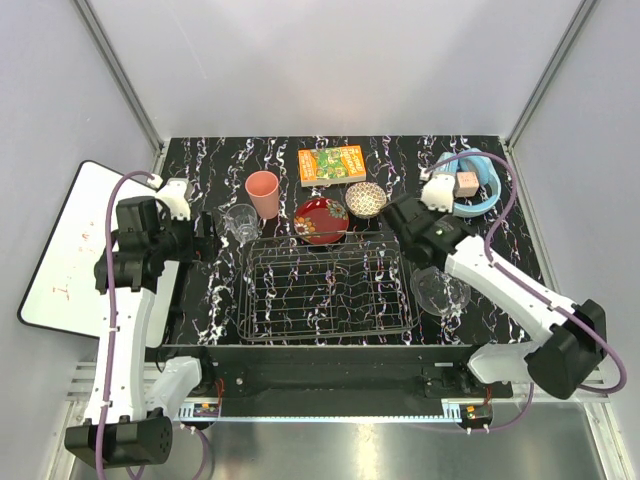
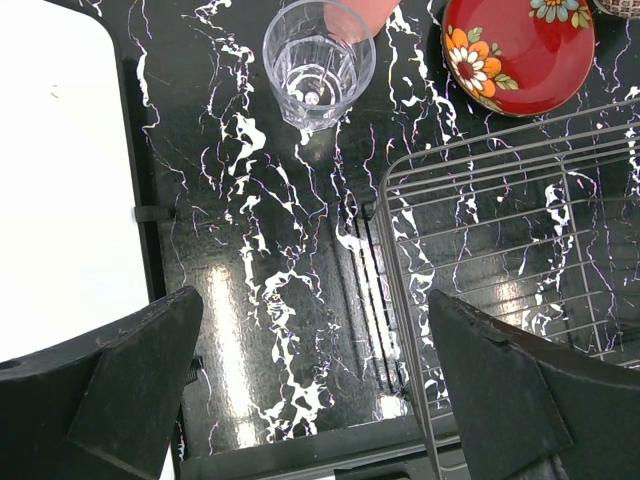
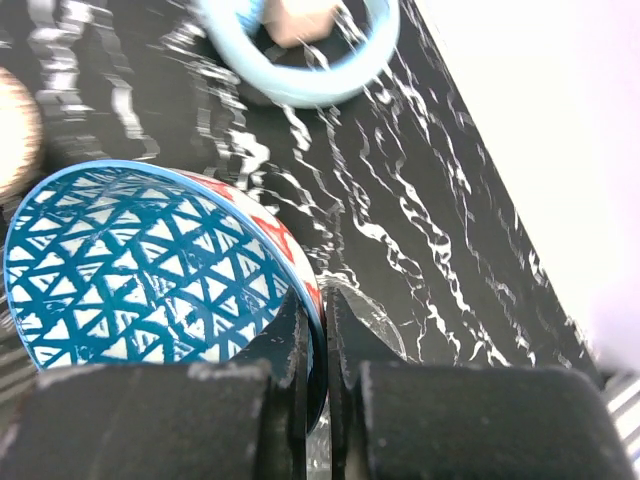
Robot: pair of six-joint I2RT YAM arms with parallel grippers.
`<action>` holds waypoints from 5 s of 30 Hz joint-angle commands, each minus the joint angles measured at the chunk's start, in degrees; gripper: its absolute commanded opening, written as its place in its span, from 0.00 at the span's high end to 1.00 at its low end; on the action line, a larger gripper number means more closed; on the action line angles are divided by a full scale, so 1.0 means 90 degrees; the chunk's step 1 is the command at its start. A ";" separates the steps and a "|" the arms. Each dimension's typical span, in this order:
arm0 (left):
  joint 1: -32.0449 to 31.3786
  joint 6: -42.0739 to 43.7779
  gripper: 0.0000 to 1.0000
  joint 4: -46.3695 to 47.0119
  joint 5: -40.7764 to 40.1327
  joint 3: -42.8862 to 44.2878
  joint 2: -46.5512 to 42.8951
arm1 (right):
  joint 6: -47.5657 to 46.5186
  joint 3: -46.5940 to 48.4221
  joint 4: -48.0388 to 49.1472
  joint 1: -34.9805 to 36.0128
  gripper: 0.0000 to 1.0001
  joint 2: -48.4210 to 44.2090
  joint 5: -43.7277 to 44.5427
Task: Load the mixed dishes into the dish rack
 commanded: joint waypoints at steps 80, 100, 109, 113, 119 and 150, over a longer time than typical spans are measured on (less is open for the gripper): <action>-0.5122 0.1016 0.01 0.0578 -0.1601 0.8558 0.8824 | 0.2069 -0.0132 0.0088 0.2178 0.23 -0.3574 0.2242; -0.5533 0.0297 0.01 0.1750 -0.2090 0.7846 0.9918 | 0.2108 -0.0542 0.0117 0.2070 0.25 -0.3953 0.1773; -0.5602 0.0101 0.01 0.1839 -0.2031 0.7602 1.0055 | 0.2137 -0.0649 0.0107 0.2070 0.28 -0.4110 0.1763; -0.5621 0.0033 0.04 0.1848 -0.1983 0.7523 1.0153 | 0.2137 -0.0659 0.0098 0.2070 0.28 -0.4129 0.1773; -0.5631 -0.0055 0.13 0.1916 -0.1963 0.7611 1.0378 | 0.2137 -0.0737 0.0107 0.2070 0.30 -0.4178 0.1783; -0.5056 -0.2153 1.00 0.2153 0.0435 0.5766 0.5936 | 0.2244 -0.1401 0.0117 0.1944 0.38 -0.3544 0.2047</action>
